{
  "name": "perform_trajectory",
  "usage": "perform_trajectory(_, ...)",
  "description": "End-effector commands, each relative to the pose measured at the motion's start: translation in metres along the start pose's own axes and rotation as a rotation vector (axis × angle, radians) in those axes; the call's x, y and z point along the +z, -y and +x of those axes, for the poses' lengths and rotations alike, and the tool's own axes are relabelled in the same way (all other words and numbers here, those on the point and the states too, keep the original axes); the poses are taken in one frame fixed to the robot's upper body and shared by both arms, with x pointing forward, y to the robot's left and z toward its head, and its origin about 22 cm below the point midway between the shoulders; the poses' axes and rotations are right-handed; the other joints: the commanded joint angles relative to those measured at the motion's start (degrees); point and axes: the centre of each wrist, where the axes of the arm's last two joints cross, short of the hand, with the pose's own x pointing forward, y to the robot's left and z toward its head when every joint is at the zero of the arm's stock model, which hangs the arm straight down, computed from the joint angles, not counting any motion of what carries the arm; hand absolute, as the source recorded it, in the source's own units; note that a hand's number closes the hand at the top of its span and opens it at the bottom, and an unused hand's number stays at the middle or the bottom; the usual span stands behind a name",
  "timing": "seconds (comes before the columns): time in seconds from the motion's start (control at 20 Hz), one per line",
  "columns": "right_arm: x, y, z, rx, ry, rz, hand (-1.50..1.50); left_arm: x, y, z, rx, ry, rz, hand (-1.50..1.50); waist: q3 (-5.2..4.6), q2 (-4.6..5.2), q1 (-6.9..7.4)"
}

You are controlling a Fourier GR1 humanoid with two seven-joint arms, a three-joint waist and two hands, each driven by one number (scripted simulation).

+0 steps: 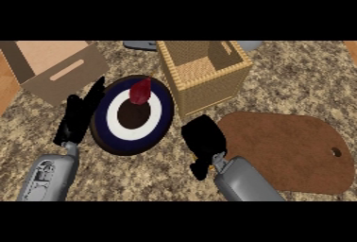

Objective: Pick the squash from the cutting board and place it in the basket

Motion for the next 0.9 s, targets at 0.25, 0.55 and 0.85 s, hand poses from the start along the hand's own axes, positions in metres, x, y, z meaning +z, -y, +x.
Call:
perform_trajectory(0.25,-0.009,0.037,0.041,-0.201,-0.102,-0.151,1.5,-0.008,0.021,0.008,0.001,0.027,-0.057,0.0,0.2,0.62,3.64)
perform_trajectory(0.55,0.004,0.082,0.059,-0.516,-0.06,-0.361,1.5,-0.012,0.016,0.013,-0.012,0.021,-0.073,0.0,0.19,0.08,3.98)
perform_trajectory(0.85,0.02,0.15,0.089,-0.701,-0.045,-0.556,1.5,-0.013,0.022,0.003,-0.017,-0.002,-0.067,0.0,-0.13,-0.53,3.16)
